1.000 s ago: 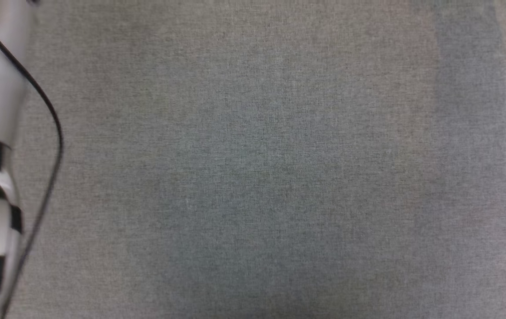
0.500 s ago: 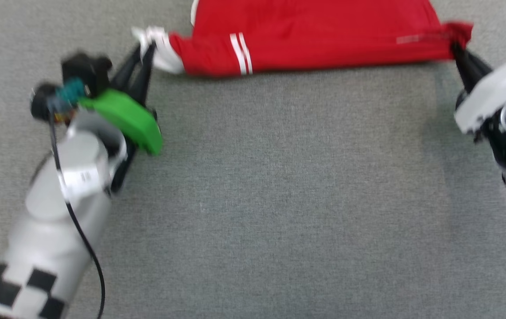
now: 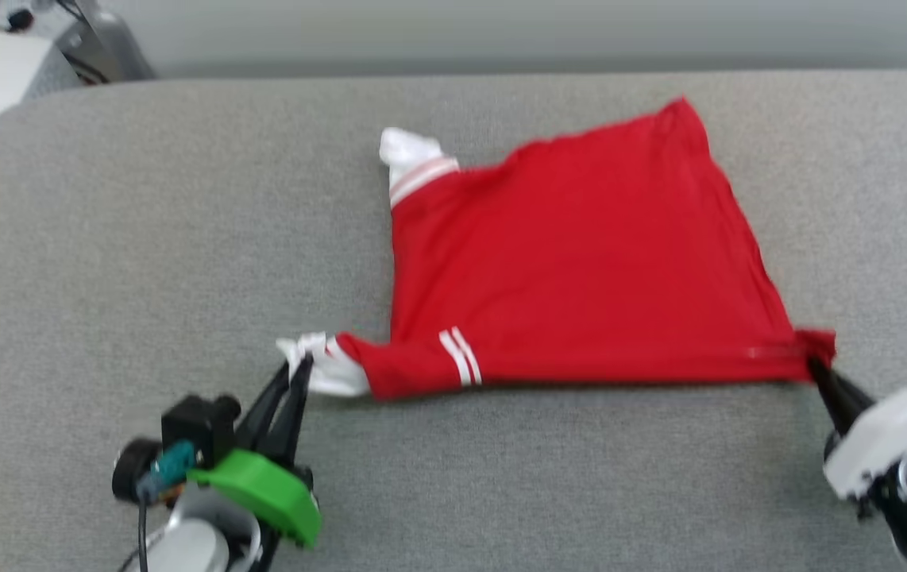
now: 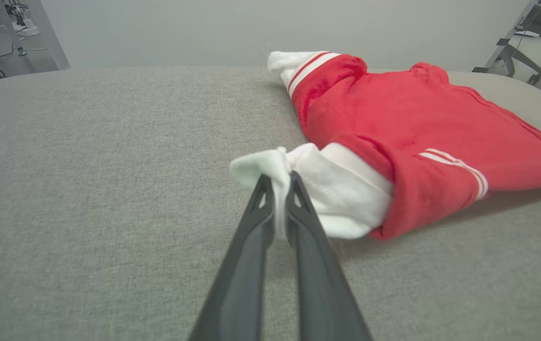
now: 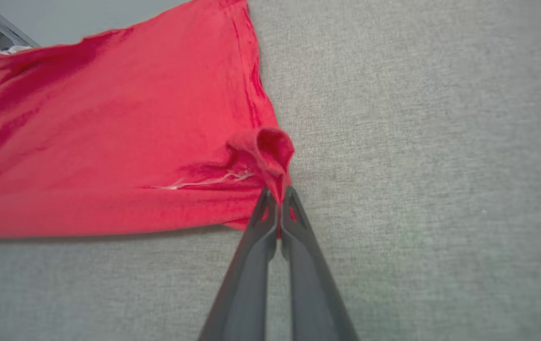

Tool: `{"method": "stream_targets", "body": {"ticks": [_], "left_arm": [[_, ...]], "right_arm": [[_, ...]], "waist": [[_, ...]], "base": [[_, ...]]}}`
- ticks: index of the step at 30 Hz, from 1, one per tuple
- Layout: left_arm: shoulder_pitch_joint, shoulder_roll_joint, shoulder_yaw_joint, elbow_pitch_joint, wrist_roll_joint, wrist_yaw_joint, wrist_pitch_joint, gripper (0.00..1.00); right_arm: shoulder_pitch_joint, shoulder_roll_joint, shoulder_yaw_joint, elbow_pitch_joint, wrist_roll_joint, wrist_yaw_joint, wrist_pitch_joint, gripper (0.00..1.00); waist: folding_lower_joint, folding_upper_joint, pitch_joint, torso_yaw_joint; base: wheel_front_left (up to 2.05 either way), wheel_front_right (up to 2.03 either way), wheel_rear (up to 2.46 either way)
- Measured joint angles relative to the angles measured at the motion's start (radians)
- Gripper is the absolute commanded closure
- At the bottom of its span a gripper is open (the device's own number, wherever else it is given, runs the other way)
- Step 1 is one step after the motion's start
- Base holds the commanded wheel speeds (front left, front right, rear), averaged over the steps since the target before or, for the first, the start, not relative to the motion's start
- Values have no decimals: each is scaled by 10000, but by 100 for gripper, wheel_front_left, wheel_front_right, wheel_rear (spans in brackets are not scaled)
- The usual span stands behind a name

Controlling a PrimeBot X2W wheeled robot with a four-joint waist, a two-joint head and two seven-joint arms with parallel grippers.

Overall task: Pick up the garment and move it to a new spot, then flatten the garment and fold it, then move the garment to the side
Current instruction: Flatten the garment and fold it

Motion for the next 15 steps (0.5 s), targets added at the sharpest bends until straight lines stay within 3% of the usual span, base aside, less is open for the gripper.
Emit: {"method": "stream_targets", "body": {"ticks": [7,15], "left_arm": [[1700,305,-182,-1246,-15,552,533,100],[3168,853,-178,-2650,-297,1089,1450,100]], "right_arm": [[3063,1060,-1948,-2111,-993,0,1421,100],[5645,3106,-3438,-5055,-2556,-2,3691,100]], "waist": [[0,0,-964,64],[0,0,-1597,132]], "base": [[0,0,0],[0,0,0]]}}
